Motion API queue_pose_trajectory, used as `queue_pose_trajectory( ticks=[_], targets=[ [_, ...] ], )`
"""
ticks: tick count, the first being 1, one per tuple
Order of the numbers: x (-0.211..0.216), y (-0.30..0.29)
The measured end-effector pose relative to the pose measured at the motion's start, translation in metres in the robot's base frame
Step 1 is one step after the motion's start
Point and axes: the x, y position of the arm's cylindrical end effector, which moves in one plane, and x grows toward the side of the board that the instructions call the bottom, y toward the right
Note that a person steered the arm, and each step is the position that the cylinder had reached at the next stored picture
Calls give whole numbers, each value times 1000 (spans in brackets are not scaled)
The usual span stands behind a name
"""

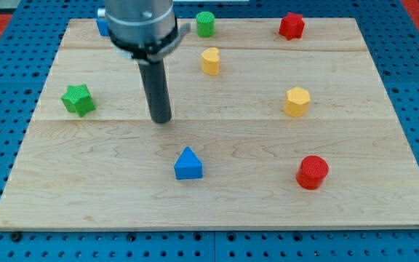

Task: Push the yellow heart to the left of the blue triangle

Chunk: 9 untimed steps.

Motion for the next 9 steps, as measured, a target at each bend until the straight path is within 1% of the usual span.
queue_pose_trajectory(
  ticks=[2, 6, 7, 8, 9],
  targets=[
    [-36, 79],
    [-58, 79],
    [-60, 101],
    [-96, 156],
    [-122, 165]
  ],
)
